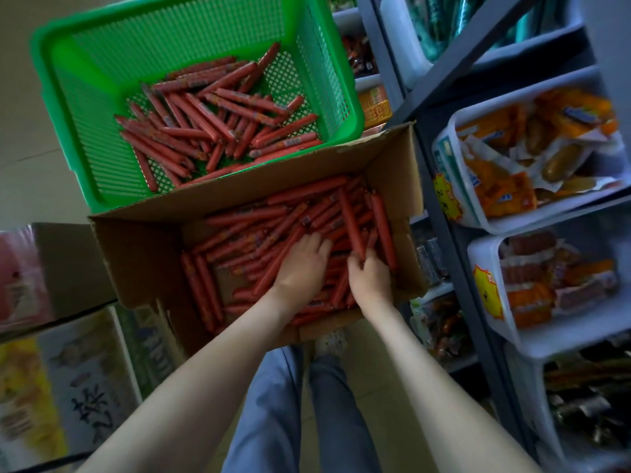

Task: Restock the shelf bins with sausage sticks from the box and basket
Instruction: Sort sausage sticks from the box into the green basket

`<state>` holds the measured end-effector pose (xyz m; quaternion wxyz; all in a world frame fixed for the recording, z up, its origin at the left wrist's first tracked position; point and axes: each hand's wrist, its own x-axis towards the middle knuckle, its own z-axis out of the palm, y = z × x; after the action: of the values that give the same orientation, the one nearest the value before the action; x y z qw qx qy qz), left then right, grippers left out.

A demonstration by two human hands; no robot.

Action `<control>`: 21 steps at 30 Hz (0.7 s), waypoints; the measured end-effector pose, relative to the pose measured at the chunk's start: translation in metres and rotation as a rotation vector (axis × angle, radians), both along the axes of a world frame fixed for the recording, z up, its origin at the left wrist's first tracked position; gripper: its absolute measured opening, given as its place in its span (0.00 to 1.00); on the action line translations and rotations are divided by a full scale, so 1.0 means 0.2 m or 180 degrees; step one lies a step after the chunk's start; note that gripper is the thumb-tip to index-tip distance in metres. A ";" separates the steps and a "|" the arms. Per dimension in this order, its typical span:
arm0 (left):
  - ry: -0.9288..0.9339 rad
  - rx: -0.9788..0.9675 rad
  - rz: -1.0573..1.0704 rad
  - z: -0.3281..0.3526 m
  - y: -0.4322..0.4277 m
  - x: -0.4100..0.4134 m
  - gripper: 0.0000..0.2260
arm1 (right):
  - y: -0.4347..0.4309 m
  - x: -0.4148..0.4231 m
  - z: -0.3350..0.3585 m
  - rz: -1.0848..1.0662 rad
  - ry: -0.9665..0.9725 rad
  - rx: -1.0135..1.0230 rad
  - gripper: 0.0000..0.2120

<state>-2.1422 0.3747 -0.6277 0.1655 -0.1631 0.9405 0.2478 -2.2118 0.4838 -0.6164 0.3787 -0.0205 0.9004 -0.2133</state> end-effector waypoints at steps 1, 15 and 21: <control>-0.0125 -0.0135 -0.0149 -0.02 0.02 -0.04 0.22 | 0.01 -0.01 0.00 -0.0128 0.0146 0.0034 0.18; -0.1179 -0.1481 -0.0734 -0.10 0.08 -0.32 0.19 | 0.13 -0.11 -0.01 0.0955 0.0514 0.0256 0.18; -0.1370 -0.1027 -0.0680 -0.08 0.06 -0.24 0.13 | 0.14 -0.08 -0.01 0.1395 0.0583 0.0252 0.22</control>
<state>-2.1906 0.3863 -0.6434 0.3583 -0.1361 0.9229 0.0358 -2.2271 0.5120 -0.6179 0.3332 -0.2199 0.9126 -0.0878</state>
